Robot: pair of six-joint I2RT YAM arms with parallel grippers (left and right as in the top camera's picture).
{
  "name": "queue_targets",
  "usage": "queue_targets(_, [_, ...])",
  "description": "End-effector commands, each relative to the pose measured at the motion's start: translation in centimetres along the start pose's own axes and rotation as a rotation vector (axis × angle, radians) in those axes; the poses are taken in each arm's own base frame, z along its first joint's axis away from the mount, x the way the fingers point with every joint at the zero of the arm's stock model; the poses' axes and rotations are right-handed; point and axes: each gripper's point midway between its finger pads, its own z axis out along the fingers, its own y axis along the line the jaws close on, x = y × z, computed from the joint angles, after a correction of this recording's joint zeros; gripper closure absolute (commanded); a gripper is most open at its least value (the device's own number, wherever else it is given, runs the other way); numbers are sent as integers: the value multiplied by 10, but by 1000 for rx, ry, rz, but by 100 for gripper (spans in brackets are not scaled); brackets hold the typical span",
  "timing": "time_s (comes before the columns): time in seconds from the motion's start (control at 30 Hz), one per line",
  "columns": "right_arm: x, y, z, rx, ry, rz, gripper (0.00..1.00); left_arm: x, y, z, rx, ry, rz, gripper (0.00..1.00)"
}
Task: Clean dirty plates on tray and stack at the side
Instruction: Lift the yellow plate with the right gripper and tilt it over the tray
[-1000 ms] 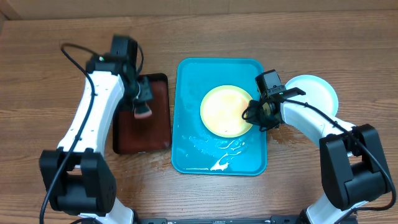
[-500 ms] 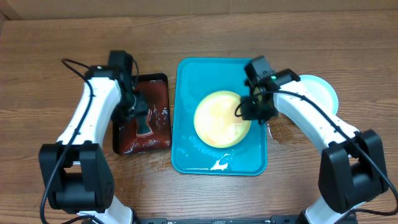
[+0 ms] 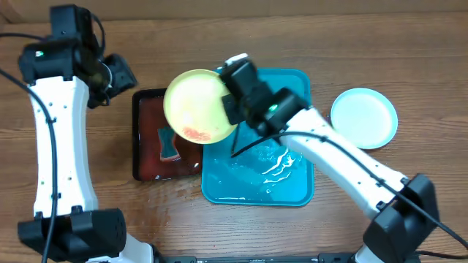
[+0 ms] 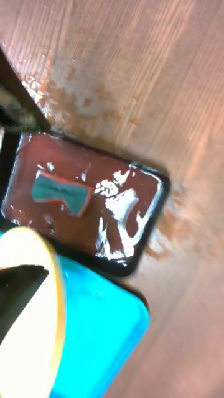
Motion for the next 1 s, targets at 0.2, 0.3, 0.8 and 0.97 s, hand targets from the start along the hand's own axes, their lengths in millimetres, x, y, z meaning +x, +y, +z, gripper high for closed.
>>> queue_targets(0.2, [-11, 21, -18, 357, -235, -36, 96, -11, -7, -43, 60, -96, -9, 0])
queue_targets(0.3, [-10, 31, -30, 398, -279, -67, 96, -9, -6, -42, 54, -89, -8, 0])
queue_targets(0.8, [-8, 61, -84, 576, -471, -158, 96, -9, -6, -41, 53, -86, -2, 0])
queue_targets(0.97, [-7, 66, -86, 568, -475, -167, 96, -9, -6, -41, 53, -86, -2, 0])
